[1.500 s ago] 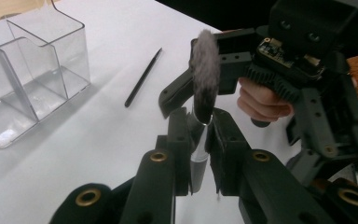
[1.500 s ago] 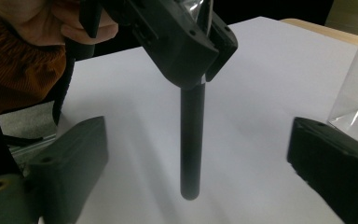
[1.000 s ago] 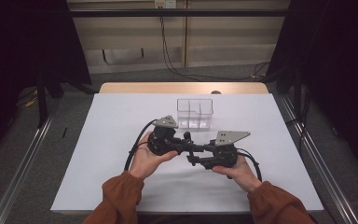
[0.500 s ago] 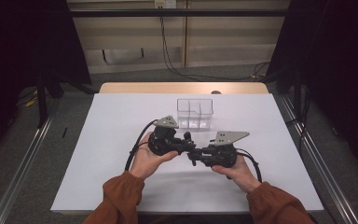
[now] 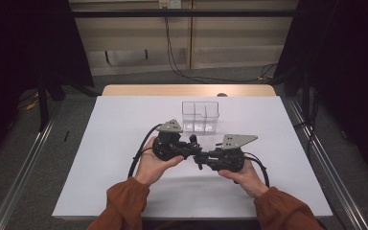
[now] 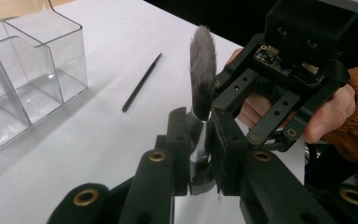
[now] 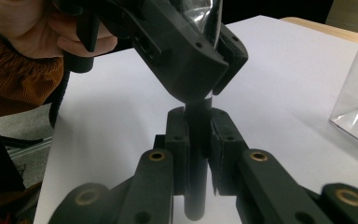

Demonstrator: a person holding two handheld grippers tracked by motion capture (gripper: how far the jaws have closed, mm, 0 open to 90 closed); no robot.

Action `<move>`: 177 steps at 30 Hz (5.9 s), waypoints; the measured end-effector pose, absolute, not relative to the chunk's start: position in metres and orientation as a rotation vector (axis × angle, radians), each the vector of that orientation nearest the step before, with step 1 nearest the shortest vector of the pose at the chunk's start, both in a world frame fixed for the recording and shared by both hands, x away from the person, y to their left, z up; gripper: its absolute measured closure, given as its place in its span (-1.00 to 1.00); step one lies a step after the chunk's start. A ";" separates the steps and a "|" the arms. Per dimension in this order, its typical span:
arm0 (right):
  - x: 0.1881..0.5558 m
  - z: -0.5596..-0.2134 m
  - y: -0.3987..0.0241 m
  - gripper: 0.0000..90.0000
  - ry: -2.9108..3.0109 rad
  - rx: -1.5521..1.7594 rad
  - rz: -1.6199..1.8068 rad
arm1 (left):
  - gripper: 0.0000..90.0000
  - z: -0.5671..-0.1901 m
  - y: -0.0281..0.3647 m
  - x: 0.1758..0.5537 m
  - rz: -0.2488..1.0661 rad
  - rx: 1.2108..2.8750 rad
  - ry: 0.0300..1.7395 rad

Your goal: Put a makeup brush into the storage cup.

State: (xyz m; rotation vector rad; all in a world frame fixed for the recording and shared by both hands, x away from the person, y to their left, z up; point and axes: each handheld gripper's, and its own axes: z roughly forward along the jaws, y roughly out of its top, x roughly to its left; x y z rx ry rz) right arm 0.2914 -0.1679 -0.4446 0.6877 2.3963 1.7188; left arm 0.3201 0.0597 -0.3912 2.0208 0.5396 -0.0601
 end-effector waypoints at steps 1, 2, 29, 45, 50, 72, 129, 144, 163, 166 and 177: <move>0.292 -0.445 -0.168 0.77 2.390 0.690 1.723 | 0.70 -0.392 0.060 0.320 -0.056 2.017 0.549; 0.292 -0.444 -0.169 0.77 2.389 0.693 1.722 | 0.62 -0.392 0.059 0.320 -0.050 2.015 0.556; 0.293 -0.441 -0.177 0.77 2.342 0.731 1.698 | -0.83 -0.397 0.085 0.313 0.195 1.913 0.621; 0.295 -0.437 -0.184 0.77 2.310 0.753 1.706 | -0.93 -0.406 0.112 0.309 0.300 1.876 0.681; 0.296 -0.435 -0.189 0.77 2.289 0.771 1.708 | -0.93 -0.407 0.124 0.309 0.340 1.850 0.702; 0.301 -0.430 -0.202 0.77 2.222 0.830 1.694 | -0.94 -0.423 0.183 0.293 0.451 1.702 0.808; 0.376 -0.384 -0.224 0.77 1.959 0.933 1.642 | -0.95 -0.441 0.241 0.250 0.522 1.668 0.863; 0.411 -0.393 -0.214 0.77 1.945 1.001 1.549 | -0.95 -0.441 0.243 0.250 0.529 1.666 0.867; 0.419 -0.419 -0.215 0.77 1.962 1.053 1.531 | -0.95 -0.441 0.243 0.249 0.534 1.667 0.863; 0.420 -0.423 -0.215 0.77 1.968 1.061 1.530 | -0.95 -0.441 0.243 0.249 0.535 1.669 0.861; 0.421 -0.434 -0.215 0.77 1.983 1.084 1.519 | -0.95 -0.442 0.242 0.249 0.531 1.678 0.856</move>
